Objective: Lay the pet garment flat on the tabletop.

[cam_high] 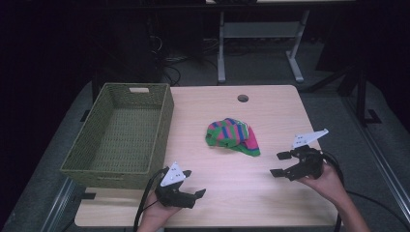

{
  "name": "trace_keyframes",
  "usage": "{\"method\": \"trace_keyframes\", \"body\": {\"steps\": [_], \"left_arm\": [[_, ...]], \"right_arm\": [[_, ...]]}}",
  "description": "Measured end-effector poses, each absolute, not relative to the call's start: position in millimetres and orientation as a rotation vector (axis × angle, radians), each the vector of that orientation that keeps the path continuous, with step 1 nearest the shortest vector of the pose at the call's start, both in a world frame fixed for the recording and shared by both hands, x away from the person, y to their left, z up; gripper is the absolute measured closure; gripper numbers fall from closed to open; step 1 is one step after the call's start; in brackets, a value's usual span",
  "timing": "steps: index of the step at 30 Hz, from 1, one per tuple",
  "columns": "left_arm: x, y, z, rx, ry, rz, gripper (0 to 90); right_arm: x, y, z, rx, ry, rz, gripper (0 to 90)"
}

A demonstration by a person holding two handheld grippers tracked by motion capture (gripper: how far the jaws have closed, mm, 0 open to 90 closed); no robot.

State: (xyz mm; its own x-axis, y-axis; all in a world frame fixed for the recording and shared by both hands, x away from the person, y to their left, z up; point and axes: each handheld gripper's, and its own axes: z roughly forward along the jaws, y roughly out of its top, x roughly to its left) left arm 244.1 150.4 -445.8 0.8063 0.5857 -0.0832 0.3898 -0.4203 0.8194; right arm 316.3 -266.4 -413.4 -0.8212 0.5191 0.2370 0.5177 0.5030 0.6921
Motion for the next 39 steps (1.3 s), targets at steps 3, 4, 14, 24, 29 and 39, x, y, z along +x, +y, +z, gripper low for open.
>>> {"method": "trace_keyframes", "body": {"steps": [3,4,14,24,29,39], "left_arm": [[243.5,149.6,-445.0,2.059,0.714,0.263,18.5],[243.5,149.6,-445.0,2.059,0.714,0.263,18.5],[243.5,152.0,-443.3,2.046,0.712,0.265,18.5],[242.8,152.2,-442.6,2.037,0.716,0.263,18.5],[243.2,154.4,-441.7,2.029,0.716,0.267,18.5],[245.9,156.9,-441.9,2.019,0.725,0.258,18.5]], "right_arm": [[325.3,-257.7,-407.8,0.930,2.747,1.229,19.8],[325.3,-257.7,-407.8,0.930,2.747,1.229,19.8],[348.4,-240.3,-399.7,0.906,2.788,1.185,19.7],[372.0,-222.1,-382.4,0.880,2.812,1.140,19.7],[385.3,-214.5,-380.7,0.883,2.829,1.110,19.7],[412.5,-197.6,-376.9,0.887,2.847,1.067,19.4]]}}
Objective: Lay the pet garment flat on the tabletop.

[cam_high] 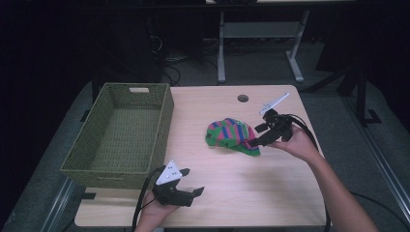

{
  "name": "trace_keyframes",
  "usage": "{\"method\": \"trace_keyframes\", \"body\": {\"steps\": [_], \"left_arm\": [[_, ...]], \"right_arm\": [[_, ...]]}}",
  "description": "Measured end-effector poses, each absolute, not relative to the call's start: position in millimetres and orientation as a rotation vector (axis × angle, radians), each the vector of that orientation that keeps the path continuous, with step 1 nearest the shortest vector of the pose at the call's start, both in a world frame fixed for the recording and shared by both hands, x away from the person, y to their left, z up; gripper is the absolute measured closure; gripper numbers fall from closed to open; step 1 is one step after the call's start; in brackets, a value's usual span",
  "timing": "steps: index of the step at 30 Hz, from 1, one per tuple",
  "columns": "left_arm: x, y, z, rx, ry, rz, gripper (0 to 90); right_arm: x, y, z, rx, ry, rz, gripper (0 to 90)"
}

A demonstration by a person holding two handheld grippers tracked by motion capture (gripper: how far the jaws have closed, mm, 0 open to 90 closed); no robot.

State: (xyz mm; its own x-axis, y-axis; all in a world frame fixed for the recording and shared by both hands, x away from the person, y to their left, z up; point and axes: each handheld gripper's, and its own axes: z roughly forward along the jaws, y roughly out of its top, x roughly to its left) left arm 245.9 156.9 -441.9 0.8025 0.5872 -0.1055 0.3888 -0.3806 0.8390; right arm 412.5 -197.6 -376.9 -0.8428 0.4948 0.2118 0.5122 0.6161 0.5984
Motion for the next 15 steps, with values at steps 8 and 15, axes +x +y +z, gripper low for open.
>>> {"method": "trace_keyframes", "body": {"steps": [8,15], "left_arm": [[247.1,158.4,-441.1,2.016,0.722,0.258,18.6],[247.3,158.2,-441.4,2.011,0.722,0.253,18.6]], "right_arm": [[428.5,-182.5,-375.8,-0.876,-2.841,-0.983,19.4],[437.6,-177.8,-380.4,-0.896,-2.837,-0.959,19.4]]}}
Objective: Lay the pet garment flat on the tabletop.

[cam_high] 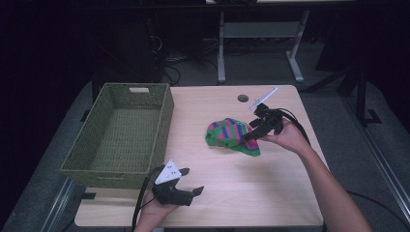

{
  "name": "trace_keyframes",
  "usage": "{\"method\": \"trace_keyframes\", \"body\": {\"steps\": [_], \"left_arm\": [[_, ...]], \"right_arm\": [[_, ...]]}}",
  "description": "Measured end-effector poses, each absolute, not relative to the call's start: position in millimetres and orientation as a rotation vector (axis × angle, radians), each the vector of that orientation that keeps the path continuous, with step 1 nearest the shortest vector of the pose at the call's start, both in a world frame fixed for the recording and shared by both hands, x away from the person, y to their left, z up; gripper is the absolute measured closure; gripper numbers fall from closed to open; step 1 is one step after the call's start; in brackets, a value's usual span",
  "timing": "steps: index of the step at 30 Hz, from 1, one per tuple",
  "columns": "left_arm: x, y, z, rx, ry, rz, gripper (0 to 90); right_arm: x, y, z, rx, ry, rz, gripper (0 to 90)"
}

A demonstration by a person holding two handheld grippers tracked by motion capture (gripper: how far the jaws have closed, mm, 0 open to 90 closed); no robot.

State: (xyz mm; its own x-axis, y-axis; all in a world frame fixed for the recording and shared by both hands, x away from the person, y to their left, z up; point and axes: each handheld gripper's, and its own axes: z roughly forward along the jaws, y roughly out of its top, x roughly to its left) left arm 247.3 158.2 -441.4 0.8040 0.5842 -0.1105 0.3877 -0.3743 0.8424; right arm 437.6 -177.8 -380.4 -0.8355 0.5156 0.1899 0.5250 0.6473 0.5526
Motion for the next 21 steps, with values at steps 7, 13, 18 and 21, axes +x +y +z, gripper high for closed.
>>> {"method": "trace_keyframes", "body": {"steps": [7,13,18,21], "left_arm": [[249.6,159.0,-441.5,2.008,0.729,0.251,18.6],[249.3,159.1,-441.4,2.000,0.734,0.247,18.6],[249.5,158.5,-441.3,2.016,0.720,0.254,18.6],[249.8,158.3,-441.4,2.012,0.721,0.252,18.6]], "right_arm": [[444.2,-163.8,-386.8,-0.905,-2.862,-0.903,20.0],[452.1,-153.2,-393.8,-0.930,-2.871,-0.863,20.4],[459.0,-146.4,-403.2,-0.960,-2.881,-0.814,20.6],[464.3,-142.4,-412.5,-0.989,-2.882,-0.776,20.6]]}}
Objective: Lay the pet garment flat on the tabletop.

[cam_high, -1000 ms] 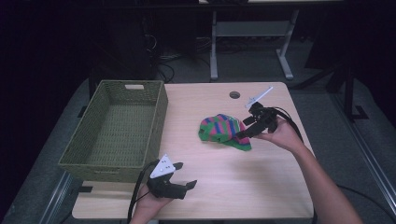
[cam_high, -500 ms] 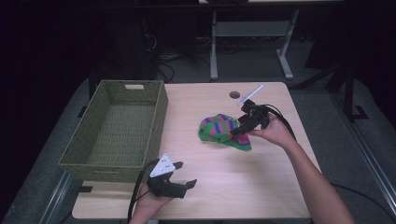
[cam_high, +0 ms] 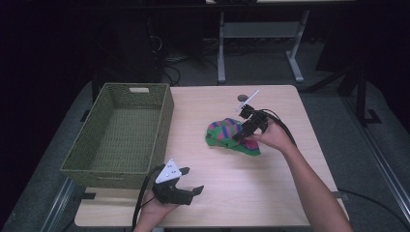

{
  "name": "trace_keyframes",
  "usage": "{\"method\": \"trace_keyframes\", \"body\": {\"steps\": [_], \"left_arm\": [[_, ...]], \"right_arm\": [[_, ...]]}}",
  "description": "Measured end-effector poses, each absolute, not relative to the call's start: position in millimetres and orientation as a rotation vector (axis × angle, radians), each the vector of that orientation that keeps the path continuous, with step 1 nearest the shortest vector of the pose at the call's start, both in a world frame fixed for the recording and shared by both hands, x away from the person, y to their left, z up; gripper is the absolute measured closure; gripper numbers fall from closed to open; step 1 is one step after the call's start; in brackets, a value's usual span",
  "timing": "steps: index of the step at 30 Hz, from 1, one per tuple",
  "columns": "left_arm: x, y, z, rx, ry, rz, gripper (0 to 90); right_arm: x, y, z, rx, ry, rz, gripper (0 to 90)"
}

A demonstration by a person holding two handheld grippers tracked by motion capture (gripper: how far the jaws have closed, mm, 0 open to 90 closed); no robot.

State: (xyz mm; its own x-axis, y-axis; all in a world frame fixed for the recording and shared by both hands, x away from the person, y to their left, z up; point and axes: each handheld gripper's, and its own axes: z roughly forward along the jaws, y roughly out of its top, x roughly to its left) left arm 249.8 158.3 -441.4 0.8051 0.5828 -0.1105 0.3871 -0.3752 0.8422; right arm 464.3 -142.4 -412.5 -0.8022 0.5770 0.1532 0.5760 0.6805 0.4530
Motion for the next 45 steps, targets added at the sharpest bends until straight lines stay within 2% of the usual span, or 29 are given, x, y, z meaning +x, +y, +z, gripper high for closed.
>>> {"method": "trace_keyframes", "body": {"steps": [11,19,25,37,45], "left_arm": [[248.8,156.9,-441.1,2.023,0.708,0.252,18.6],[249.5,159.2,-440.7,2.018,0.714,0.259,18.6],[249.4,157.6,-440.6,2.024,0.703,0.263,18.6],[249.5,157.3,-441.2,2.023,0.713,0.260,18.6],[250.2,157.5,-441.3,2.019,0.714,0.258,18.6]], "right_arm": [[474.1,-128.1,-432.5,1.080,2.845,0.662,21.2],[474.2,-121.9,-443.9,1.087,2.838,0.582,25.9],[471.0,-128.6,-447.9,1.104,2.805,0.646,32.6],[471.8,-122.4,-444.1,1.176,2.796,0.562,45.0],[474.6,-119.8,-441.8,1.230,2.800,0.532,57.9]]}}
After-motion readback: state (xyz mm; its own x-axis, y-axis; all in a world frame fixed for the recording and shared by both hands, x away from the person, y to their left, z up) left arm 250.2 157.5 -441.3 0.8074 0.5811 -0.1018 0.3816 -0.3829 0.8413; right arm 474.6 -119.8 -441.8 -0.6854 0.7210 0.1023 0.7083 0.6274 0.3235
